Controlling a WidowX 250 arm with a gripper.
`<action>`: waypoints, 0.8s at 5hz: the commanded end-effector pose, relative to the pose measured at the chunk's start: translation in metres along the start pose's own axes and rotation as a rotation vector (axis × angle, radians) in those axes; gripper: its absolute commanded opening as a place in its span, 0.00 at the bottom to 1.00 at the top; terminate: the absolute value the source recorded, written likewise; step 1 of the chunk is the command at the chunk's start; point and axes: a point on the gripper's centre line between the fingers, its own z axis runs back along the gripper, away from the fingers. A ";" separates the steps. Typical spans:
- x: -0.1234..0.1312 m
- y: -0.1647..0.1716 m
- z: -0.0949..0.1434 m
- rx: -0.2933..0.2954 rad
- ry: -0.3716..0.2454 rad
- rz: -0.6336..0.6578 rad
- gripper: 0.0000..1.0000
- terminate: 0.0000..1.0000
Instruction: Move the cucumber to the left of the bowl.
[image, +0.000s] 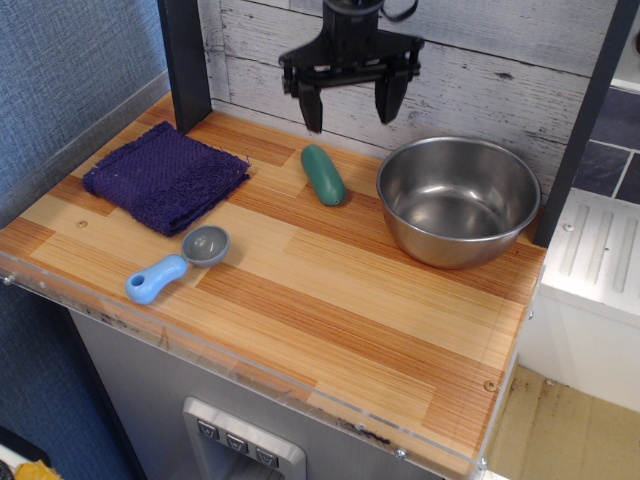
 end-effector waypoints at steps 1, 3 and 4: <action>-0.003 0.002 0.044 -0.032 -0.077 -0.014 1.00 0.00; -0.003 0.002 0.044 -0.032 -0.077 -0.014 1.00 0.00; -0.003 0.002 0.044 -0.032 -0.077 -0.014 1.00 1.00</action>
